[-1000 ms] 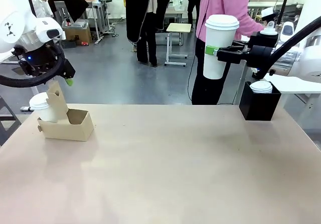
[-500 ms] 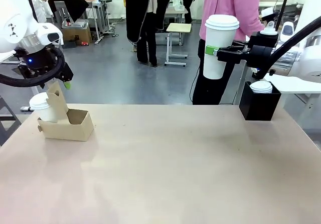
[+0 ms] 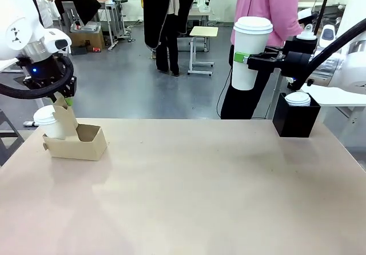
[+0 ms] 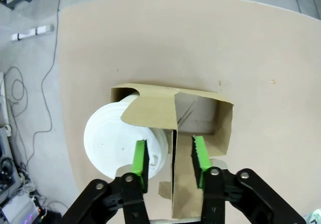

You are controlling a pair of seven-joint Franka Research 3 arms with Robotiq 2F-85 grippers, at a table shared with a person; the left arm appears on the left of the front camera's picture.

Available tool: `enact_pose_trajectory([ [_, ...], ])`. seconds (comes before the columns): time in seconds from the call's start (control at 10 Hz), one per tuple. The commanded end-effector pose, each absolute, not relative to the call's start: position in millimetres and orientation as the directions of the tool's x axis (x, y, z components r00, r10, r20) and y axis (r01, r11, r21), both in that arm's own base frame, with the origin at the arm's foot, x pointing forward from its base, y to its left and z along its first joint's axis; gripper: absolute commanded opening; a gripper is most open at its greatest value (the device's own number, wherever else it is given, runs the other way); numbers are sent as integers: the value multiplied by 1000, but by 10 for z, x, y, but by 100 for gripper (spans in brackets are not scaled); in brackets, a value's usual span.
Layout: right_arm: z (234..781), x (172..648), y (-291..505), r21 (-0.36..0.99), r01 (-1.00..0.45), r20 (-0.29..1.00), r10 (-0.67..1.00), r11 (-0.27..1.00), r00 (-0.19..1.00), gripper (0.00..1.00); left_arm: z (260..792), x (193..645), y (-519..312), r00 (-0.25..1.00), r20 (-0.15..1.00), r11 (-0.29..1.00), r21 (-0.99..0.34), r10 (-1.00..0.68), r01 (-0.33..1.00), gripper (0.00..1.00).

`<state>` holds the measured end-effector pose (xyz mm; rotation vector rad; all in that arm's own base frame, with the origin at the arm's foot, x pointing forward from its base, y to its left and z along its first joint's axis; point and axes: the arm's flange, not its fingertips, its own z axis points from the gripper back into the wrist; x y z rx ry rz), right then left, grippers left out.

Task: Pour a drink into a cup and package it in a carrier.
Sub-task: Position the Cup Carrier in the center of the table.

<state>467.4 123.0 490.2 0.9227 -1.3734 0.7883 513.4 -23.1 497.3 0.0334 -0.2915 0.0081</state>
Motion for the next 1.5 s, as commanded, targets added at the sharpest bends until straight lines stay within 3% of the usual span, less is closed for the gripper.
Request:
enact_pose_trajectory([
  [0.0, 4917, 4668, 1255, 74, -887, 997, -55, 457, 55, 80, 4990, 5168, -235, 961, 276, 997, 60, 23, -41, 7],
  [0.1, 4917, 4668, 1255, 74, -887, 997, -55, 457, 55, 80, 4994, 5159, -267, 962, 273, 997, 63, 26, -44, 0],
  [0.4, 4917, 4668, 1255, 74, -887, 997, -55, 457, 55, 80, 4984, 5172, -262, 951, 302, 994, 60, 68, -90, 0],
  [0.5, 4917, 4668, 1255, 74, -887, 997, -55, 457, 55, 80, 4936, 5142, -246, 960, 279, 999, 41, 6, -18, 0],
  [0.8, 4917, 4668, 1255, 74, -887, 997, -55, 457, 55, 80, 4936, 5142, -246, 960, 279, 999, 41, 6, -18, 0],
  [0.9, 4917, 4668, 1255, 74, -887, 997, -55, 457, 55, 80, 4935, 5142, -259, 960, 280, 999, 38, 19, -31, 4],
  [1.2, 4917, 4668, 1255, 74, -887, 997, -55, 457, 55, 80, 5397, 4961, -400, 955, 255, 986, 25, 152, -163, 2],
  [1.4, 4917, 4668, 1255, 74, -887, 997, -55, 457, 55, 80, 5789, 4694, -701, 951, 271, 988, -2, 151, -156, 2],
])
